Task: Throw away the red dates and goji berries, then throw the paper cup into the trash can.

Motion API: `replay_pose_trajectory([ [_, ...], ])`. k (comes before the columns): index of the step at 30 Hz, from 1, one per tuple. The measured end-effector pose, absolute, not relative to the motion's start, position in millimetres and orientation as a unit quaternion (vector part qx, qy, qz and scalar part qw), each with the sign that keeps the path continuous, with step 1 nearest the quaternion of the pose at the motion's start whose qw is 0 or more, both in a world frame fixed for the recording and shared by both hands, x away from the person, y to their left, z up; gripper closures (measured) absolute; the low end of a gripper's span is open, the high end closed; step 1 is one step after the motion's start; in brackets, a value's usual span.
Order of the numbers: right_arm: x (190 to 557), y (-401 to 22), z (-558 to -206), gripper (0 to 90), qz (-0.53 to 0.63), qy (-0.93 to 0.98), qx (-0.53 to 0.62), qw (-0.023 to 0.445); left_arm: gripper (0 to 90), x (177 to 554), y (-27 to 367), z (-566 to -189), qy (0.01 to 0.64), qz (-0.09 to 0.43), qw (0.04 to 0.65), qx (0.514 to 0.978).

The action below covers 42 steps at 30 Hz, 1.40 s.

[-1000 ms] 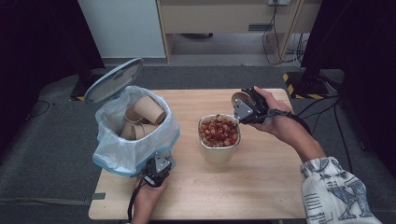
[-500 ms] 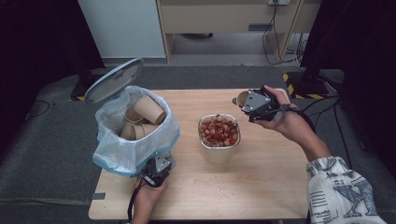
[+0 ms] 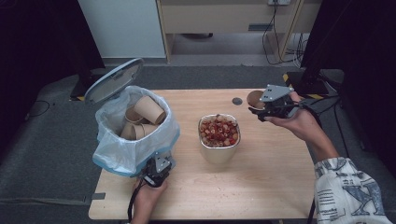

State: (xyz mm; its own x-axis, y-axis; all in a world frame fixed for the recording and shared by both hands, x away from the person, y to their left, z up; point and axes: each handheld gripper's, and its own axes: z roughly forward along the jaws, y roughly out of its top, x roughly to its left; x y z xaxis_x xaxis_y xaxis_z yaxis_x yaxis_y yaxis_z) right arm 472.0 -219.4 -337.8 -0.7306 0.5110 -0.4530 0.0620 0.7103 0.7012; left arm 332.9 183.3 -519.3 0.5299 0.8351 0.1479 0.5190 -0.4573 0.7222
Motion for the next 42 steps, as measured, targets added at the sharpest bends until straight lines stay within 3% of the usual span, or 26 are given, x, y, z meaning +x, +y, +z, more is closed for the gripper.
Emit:
replay_pose_trajectory([
  [28, 477, -259, -336, 34.2, 0.404, 0.853, 0.237, 0.229, 86.7, 333, 183, -519, 0.414, 0.251, 0.315, 0.816],
  [42, 478, -238, -327, 33.5, 0.437, 0.850, 0.240, 0.171, 86.7, 333, 183, -519, 0.413, 0.253, 0.313, 0.817],
])
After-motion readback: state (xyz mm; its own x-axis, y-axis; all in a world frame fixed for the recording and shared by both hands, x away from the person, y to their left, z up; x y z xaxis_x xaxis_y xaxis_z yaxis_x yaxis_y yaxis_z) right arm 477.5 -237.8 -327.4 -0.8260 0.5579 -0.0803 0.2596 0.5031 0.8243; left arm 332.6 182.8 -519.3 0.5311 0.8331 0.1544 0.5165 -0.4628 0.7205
